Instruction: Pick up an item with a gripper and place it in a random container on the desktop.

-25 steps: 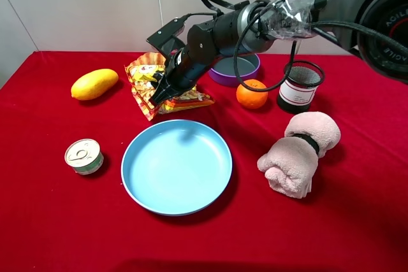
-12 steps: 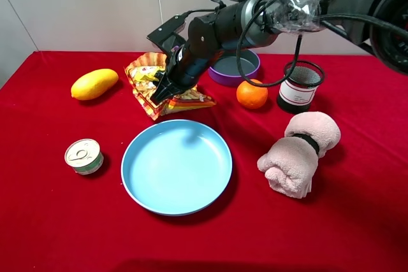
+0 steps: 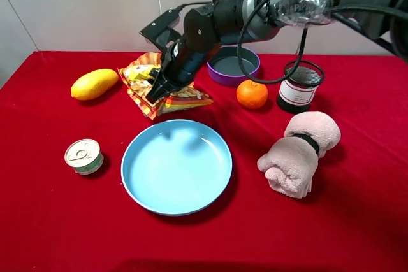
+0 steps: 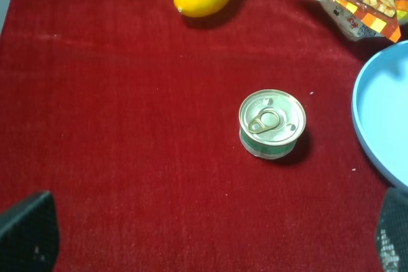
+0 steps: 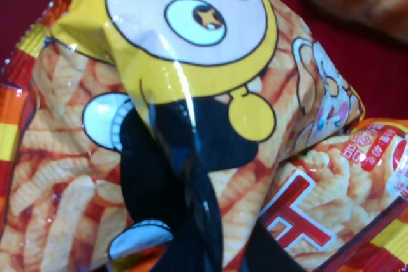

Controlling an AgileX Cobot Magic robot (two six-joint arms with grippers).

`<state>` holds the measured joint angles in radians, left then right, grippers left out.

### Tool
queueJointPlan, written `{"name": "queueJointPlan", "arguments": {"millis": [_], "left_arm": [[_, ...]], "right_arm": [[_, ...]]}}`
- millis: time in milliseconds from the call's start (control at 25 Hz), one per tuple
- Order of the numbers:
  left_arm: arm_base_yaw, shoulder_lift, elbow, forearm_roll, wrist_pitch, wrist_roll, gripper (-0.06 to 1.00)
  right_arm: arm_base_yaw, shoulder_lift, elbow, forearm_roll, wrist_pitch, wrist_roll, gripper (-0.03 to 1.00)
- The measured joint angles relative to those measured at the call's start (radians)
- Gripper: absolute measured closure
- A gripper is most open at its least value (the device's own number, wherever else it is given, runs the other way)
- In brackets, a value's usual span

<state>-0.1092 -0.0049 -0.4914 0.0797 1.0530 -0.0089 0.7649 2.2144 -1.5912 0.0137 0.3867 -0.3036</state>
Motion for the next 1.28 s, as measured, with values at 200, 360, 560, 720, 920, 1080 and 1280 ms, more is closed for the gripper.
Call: {"name": "queueJointPlan", "arguments": {"millis": [200,360,560,720,920,1080,1280], "left_arm": [[0.000,0.000,0.000,0.000,0.000,0.000,-0.05],[0.000,0.000,0.000,0.000,0.000,0.000,-0.05],[0.000,0.000,0.000,0.000,0.000,0.000,-0.05],[0.000,0.000,0.000,0.000,0.000,0.000,-0.05],[0.000,0.000,0.000,0.000,0.000,0.000,-0.05],[0.000,0.000,0.000,0.000,0.000,0.000,-0.05],[0.000,0.000,0.000,0.000,0.000,0.000,-0.05]], "right_arm": [[0.023,-0.039,0.000,-0.019,0.000,0.013,1.00],[0.031,-0.051,0.000,-0.030,0.008,0.021,1.00],[0.050,-0.084,0.003,-0.048,0.056,0.036,1.00],[0.063,-0.129,0.029,-0.060,0.066,0.051,1.00],[0.085,-0.197,0.144,-0.070,0.064,0.072,1.00],[0.089,-0.242,0.219,-0.070,0.042,0.089,1.00],[0.089,-0.288,0.318,-0.067,0.018,0.118,1.00]]}}
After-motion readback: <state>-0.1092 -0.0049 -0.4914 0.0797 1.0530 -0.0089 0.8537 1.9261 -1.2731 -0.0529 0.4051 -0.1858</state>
